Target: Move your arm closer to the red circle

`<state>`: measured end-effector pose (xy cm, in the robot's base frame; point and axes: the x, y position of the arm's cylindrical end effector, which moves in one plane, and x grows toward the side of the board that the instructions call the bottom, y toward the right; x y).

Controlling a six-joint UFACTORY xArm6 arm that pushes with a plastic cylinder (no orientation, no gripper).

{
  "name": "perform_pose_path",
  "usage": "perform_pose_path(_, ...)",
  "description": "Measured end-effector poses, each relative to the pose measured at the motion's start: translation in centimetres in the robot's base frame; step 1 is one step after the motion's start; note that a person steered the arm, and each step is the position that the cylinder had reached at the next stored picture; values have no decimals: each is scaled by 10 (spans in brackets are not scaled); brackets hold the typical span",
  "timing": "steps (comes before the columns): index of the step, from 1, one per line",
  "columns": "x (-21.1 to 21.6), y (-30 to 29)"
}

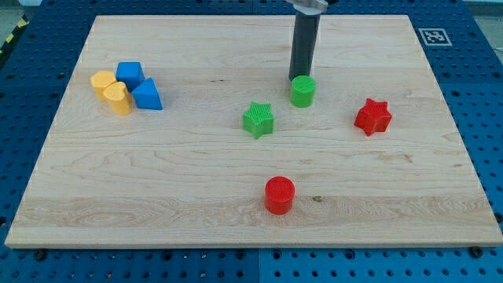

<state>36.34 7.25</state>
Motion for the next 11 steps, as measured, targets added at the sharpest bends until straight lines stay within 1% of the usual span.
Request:
perform_pose_path(1, -12, 7)
perform_pose_path(2, -27, 53)
perform_pose_path(3, -23, 119)
perform_pose_path(4, 15, 171)
perform_pose_path(5, 87, 183)
perform_pose_path(6, 166, 171)
perform_pose_path(7, 236, 124)
perform_pose_path(8, 255, 100)
perform_pose_path(9, 256, 90)
perform_pose_path(10, 255, 67)
perform_pose_path(11, 255, -33)
